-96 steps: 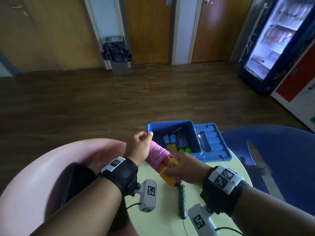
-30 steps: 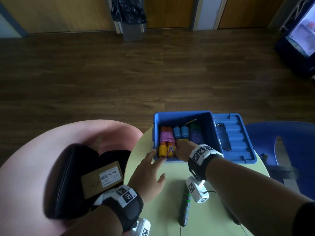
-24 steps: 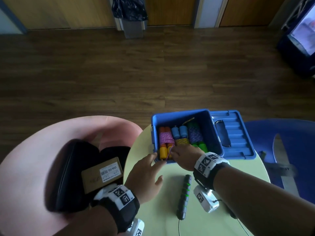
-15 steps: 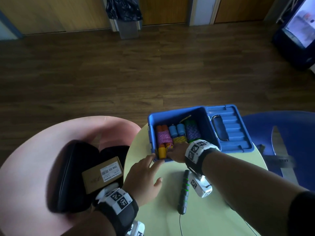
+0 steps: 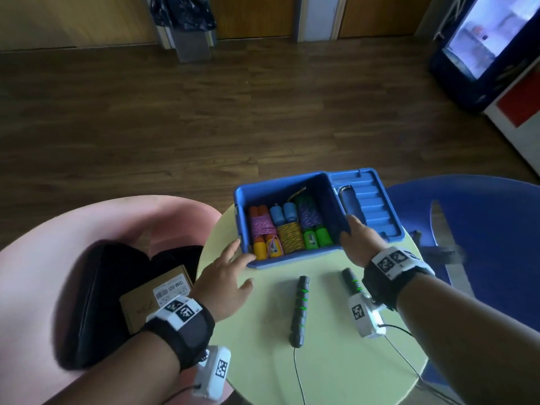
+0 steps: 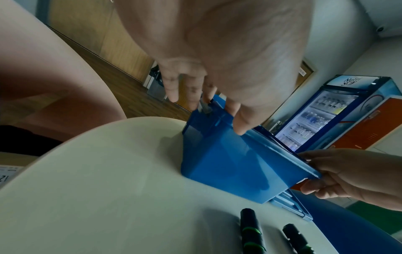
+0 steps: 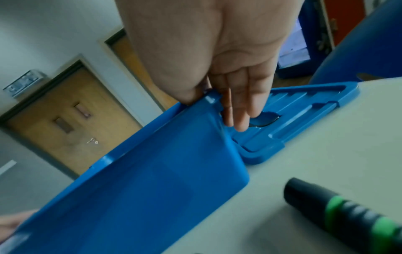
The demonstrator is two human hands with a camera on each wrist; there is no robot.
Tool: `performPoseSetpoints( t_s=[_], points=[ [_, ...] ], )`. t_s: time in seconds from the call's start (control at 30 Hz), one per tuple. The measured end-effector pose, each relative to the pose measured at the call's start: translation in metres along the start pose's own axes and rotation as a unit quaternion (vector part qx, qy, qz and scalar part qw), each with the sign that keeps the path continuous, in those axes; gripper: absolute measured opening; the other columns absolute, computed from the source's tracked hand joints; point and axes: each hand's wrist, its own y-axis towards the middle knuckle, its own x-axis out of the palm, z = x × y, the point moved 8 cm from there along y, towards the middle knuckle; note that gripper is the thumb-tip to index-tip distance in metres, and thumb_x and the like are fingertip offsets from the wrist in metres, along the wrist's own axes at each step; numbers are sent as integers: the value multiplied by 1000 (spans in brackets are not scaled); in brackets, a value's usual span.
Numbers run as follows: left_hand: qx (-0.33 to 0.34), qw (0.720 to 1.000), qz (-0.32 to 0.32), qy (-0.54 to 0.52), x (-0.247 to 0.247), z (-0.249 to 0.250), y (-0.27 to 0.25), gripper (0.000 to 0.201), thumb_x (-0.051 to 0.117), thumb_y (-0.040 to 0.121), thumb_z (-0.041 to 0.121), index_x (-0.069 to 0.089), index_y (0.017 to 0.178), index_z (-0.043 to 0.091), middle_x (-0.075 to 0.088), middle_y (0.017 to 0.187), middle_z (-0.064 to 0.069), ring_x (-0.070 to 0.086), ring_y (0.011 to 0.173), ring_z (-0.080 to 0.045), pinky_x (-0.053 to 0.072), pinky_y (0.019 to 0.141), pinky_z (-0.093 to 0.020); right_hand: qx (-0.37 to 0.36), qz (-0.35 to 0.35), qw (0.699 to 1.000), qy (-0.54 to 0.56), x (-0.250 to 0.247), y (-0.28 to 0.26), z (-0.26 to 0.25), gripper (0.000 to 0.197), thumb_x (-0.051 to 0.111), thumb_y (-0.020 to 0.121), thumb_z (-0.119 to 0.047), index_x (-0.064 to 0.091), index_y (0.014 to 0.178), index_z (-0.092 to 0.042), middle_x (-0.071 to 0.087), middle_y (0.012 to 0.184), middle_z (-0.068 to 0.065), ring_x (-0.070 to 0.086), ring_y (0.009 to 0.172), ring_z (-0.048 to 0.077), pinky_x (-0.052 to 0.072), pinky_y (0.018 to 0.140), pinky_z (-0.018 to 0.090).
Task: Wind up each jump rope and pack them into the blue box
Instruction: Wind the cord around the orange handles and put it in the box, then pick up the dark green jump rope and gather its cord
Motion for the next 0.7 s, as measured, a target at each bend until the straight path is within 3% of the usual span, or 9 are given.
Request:
performPoseSetpoints(
  t_s=[0.13, 0.23, 0.3, 0.37, 0.43, 0.5, 0.57, 0.63, 0.7],
  points=[
    [-3, 1000, 0, -11, 4, -1, -5, 46, 68, 87, 35, 58, 131, 32, 22, 164, 0, 51, 133, -22, 46, 98, -32, -3, -1, 997, 81, 16, -9, 17, 55, 42, 101, -29, 26, 153, -21, 60, 131, 18, 62, 107, 35, 46, 86, 36],
    [9, 1000, 9, -26, 6, -1, -10, 46, 69, 86, 33, 59, 131, 31, 27, 162, -1, 49, 135, -20, 46, 100, -31, 6, -10, 988, 154, 26, -14, 30, 54, 47, 95, -38, 36, 145, -26, 66, 103, 7, 66, 86, 28, 52, 81, 39],
    [39, 997, 31, -56, 6, 3, -14, 50, 69, 84, 30, 56, 133, 26, 39, 153, -4, 48, 133, -19, 43, 103, -29, 22, 14, 986, 167, 24, -20, 43, 42, 48, 98, -36, 45, 138, -22, 66, 108, 8, 62, 89, 26, 47, 81, 34],
    [48, 989, 91, -104, 5, 2, -22, 48, 71, 84, 23, 54, 128, 18, 51, 131, -1, 55, 115, -20, 42, 97, -26, 46, 49, 985, 159, 25, -29, 66, 31, 45, 100, -33, 53, 126, -18, 67, 113, 11, 59, 90, 27, 44, 81, 32],
    [-21, 981, 128, -144, 9, -7, -33, 37, 75, 84, 17, 54, 115, 18, 52, 113, 3, 60, 90, -18, 44, 82, -29, 69, 54, 988, 123, 34, -40, 92, 26, 47, 100, -33, 58, 117, -18, 67, 113, 11, 56, 89, 26, 42, 80, 31],
    [-92, 982, 85, -145, 28, -10, -42, 23, 73, 85, 21, 55, 98, 23, 57, 100, 5, 60, 80, -15, 43, 74, -29, 80, 1, 995, 52, 52, -50, 116, 26, 51, 98, -35, 57, 118, -19, 64, 118, 7, 56, 94, 24, 39, 79, 29],
    [-119, 984, -19, -128, 58, -2, -49, 14, 70, 88, 30, 56, 84, 27, 63, 89, 8, 61, 78, -12, 47, 72, -29, 70, -66, 995, -20, 72, -56, 131, 33, 53, 95, -35, 54, 124, -19, 60, 123, 5, 58, 103, 23, 38, 79, 28],
    [-134, 980, -94, -115, 86, 11, -55, 17, 66, 86, 39, 58, 77, 27, 67, 84, 9, 63, 80, -11, 52, 77, -28, 54, -115, 990, -56, 86, -61, 137, 41, 56, 92, -36, 51, 127, -17, 61, 120, 6, 60, 102, 24, 42, 77, 29],
    [-158, 975, -116, -105, 106, 25, -57, 17, 64, 85, 43, 58, 79, 27, 67, 85, 11, 64, 83, -13, 52, 80, -28, 33, -146, 986, -73, 96, -63, 138, 45, 60, 86, -37, 51, 124, -15, 65, 110, 7, 64, 95, 26, 47, 74, 30]
  ],
)
